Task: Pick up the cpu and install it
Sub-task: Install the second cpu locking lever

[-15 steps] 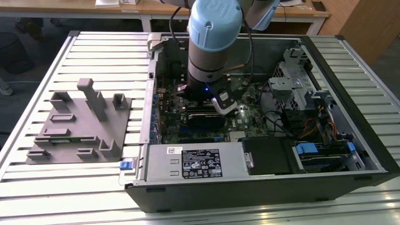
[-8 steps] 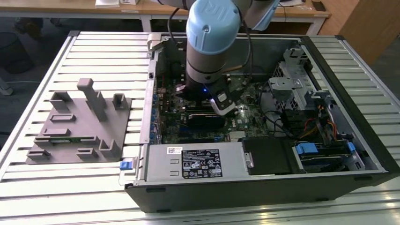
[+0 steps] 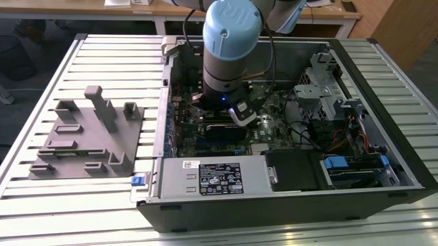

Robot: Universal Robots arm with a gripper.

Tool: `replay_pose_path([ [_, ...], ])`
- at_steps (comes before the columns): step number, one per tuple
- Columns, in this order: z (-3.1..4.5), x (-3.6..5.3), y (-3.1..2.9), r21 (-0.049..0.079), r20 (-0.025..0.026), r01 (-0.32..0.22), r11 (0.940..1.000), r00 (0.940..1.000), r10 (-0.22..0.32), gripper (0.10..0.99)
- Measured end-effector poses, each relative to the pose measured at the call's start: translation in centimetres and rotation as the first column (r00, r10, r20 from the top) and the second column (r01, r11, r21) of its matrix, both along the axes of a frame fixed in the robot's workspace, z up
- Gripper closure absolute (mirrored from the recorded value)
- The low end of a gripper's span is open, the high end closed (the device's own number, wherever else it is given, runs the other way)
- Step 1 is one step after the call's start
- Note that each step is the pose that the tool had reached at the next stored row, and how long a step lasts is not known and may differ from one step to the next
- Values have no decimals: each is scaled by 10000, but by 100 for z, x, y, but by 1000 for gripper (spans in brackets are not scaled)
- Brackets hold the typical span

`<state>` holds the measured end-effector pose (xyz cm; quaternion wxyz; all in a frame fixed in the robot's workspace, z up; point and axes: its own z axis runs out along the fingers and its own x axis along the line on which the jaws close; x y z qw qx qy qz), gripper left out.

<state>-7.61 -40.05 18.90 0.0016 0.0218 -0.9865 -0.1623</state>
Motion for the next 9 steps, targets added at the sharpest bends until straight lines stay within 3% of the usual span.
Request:
replay_pose_path([
  [4, 11, -1, 1, 0, 0, 1, 10000, 10000, -1, 980],
  [9, 90, -1, 1, 13, 2, 2, 10000, 10000, -2, 980],
])
